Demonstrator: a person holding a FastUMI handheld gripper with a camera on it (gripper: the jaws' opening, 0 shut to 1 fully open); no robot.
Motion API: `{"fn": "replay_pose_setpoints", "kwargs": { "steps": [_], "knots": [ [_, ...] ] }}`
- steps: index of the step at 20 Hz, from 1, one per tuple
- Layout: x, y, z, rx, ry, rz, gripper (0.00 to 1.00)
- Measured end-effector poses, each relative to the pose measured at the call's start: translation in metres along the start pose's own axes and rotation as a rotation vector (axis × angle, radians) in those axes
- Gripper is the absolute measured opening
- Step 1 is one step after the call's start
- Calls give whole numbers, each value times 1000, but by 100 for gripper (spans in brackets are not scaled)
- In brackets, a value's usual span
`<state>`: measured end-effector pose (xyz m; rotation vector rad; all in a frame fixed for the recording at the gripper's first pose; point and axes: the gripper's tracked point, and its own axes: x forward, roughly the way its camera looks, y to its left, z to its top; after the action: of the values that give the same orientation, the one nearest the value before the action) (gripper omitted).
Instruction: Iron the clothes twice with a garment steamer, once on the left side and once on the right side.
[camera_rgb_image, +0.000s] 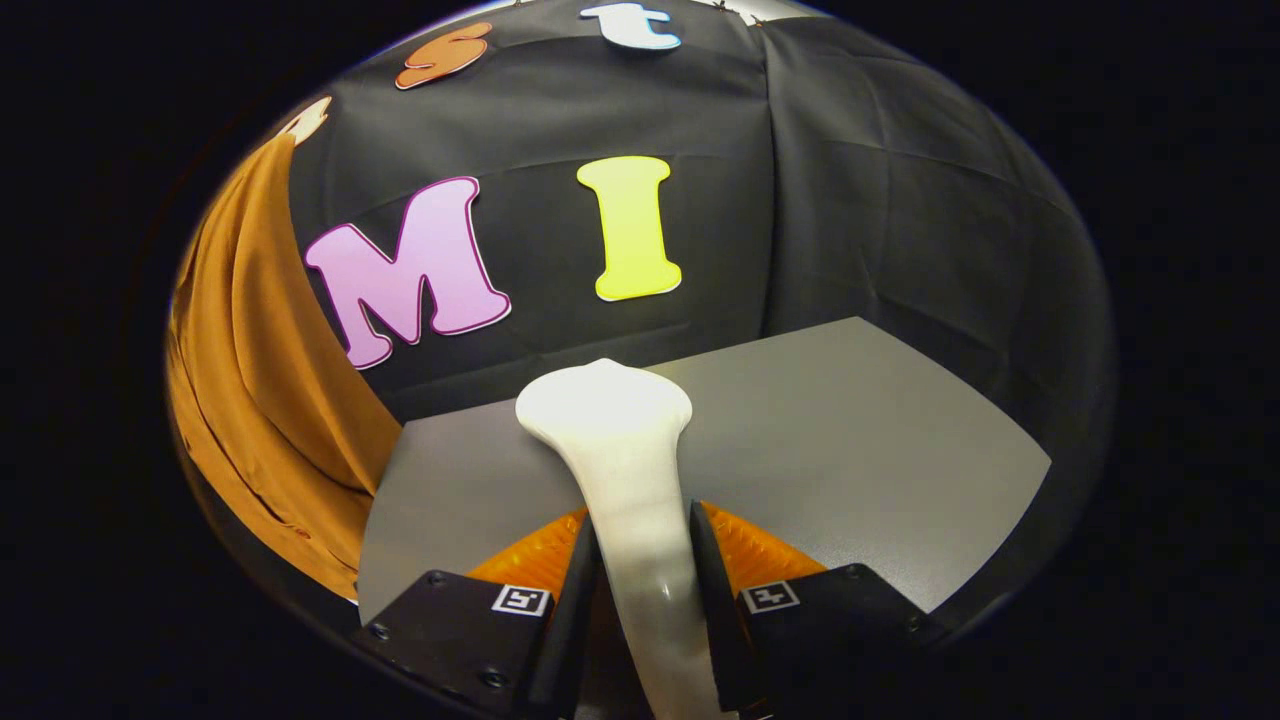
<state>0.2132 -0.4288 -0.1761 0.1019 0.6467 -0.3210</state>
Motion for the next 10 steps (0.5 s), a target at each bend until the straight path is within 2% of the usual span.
{"fn": "replay_pose_setpoints", "kwargs": {
  "steps": [10],
  "knots": [
    [-75,8,55,16,-255,54,54]
  ]
}}
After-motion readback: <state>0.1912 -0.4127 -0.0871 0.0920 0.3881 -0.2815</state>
